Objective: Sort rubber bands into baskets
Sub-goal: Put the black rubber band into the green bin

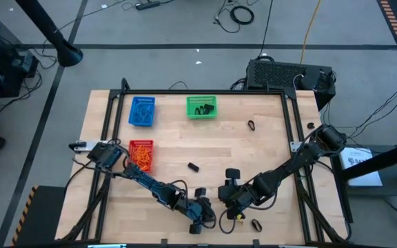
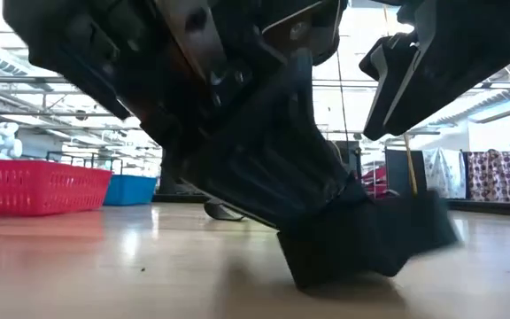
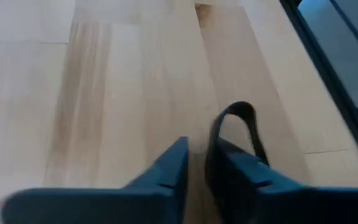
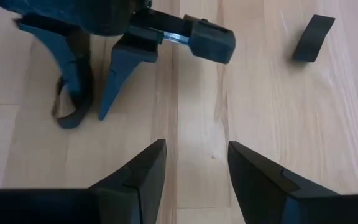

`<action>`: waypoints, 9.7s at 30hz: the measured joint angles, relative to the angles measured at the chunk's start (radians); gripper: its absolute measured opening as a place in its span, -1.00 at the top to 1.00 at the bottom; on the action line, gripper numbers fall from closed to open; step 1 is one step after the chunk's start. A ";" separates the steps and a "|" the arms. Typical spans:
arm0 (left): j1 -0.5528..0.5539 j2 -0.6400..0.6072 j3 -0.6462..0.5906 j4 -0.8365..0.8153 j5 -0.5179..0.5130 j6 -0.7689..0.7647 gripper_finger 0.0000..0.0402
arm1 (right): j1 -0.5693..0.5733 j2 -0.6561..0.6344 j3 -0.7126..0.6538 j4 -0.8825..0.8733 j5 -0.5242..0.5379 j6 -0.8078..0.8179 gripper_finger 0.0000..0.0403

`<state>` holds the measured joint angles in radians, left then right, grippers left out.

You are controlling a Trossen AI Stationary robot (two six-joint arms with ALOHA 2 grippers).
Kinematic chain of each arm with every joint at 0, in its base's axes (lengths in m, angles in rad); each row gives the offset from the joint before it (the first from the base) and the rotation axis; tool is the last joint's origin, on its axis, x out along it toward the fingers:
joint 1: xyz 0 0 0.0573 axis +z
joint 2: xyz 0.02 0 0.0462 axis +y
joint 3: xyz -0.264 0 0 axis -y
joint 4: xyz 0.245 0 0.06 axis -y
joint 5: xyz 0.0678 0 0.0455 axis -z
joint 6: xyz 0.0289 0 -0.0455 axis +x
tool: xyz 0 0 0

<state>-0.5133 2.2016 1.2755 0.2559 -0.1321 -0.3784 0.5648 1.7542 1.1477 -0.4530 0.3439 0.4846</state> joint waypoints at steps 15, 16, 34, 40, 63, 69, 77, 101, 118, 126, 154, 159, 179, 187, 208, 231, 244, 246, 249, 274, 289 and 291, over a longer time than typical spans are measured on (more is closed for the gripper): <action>0.054 -0.326 -0.002 -0.657 -0.510 0.270 0.98 | 0.000 0.000 0.000 -0.013 0.056 -0.026 0.18; 0.079 -0.350 -0.002 -0.703 -0.541 0.284 0.98 | 0.000 0.000 0.000 -0.012 0.057 -0.030 0.18; 0.918 -0.426 -0.023 -0.656 -0.022 0.400 0.99 | 0.000 0.000 0.000 -0.005 0.127 -0.120 0.18; 1.025 -0.392 -0.023 -0.522 0.138 0.316 0.99 | -0.020 0.000 0.000 0.036 0.341 -0.206 0.18; 1.030 -0.315 -0.022 -0.480 0.141 0.260 0.88 | -0.221 0.000 -0.057 -0.096 0.703 0.049 0.18; 1.032 -0.315 -0.011 -0.476 0.064 0.280 0.61 | -0.244 0.000 -0.079 -0.096 0.702 0.072 0.18; 1.038 -0.316 0.001 -0.472 0.064 0.289 0.10 | -0.252 0.000 -0.099 -0.096 0.702 0.081 0.18; 0.764 -0.754 -0.144 -1.004 0.215 0.245 0.04 | -0.603 -0.150 -0.115 -0.900 0.565 0.550 0.18; 0.465 -0.816 -0.287 -0.700 0.114 0.282 0.04 | -1.047 -0.279 -0.431 -0.113 0.132 -0.109 0.16; 0.467 -0.812 -0.286 -0.677 0.073 0.280 0.04 | -1.090 -0.279 -0.507 -0.009 0.042 -0.129 0.16; 0.800 -0.812 -0.591 -0.132 0.256 0.094 0.04 | -1.072 -0.270 -0.439 0.740 -0.299 -0.066 0.99; 0.848 -0.812 -0.613 -0.056 0.244 0.045 0.04 | -1.070 -0.185 -0.378 0.766 -0.298 -0.020 1.00; 0.699 -0.812 -0.613 -0.125 0.355 0.051 0.04 | -1.048 0.242 0.210 0.315 -0.287 -0.107 0.79; 0.569 -0.812 -0.613 -0.179 0.249 0.046 0.04 | -1.047 0.275 0.298 0.209 -0.288 -0.134 0.52; 0.320 -0.603 -0.670 0.047 0.054 0.430 0.04 | -0.854 0.019 0.295 -0.282 -0.439 -0.238 0.33; 0.321 -0.501 -0.670 0.205 0.048 0.682 0.04 | -0.034 -0.100 0.296 -0.415 -0.197 0.212 0.34; 0.330 -0.362 -0.571 0.224 -0.037 0.735 0.04 | 0.194 0.116 0.295 -0.379 -0.219 0.392 0.34; 0.330 -0.362 -0.564 0.224 -0.033 0.735 0.04 | 0.212 0.132 0.295 -0.377 -0.221 0.416 0.34; 0.332 -0.362 -0.563 0.225 -0.033 0.733 0.04 | 0.221 0.146 0.295 -0.371 -0.220 0.420 0.34; 0.612 -0.362 -0.355 0.171 -0.019 0.648 0.98 | 0.222 0.148 0.155 -0.252 0.257 0.202 0.34; 0.924 -0.362 -0.223 0.144 0.247 0.098 1.00 | 0.211 0.148 0.059 -0.298 0.236 0.248 0.34; 0.931 -0.353 -0.222 0.148 0.257 0.023 1.00 | 0.207 0.148 0.058 -0.297 0.234 0.239 0.34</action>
<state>0.4181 1.8488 1.0530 0.4043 0.1245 -0.3551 0.7723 1.9022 1.2060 -0.7503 0.5783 0.7238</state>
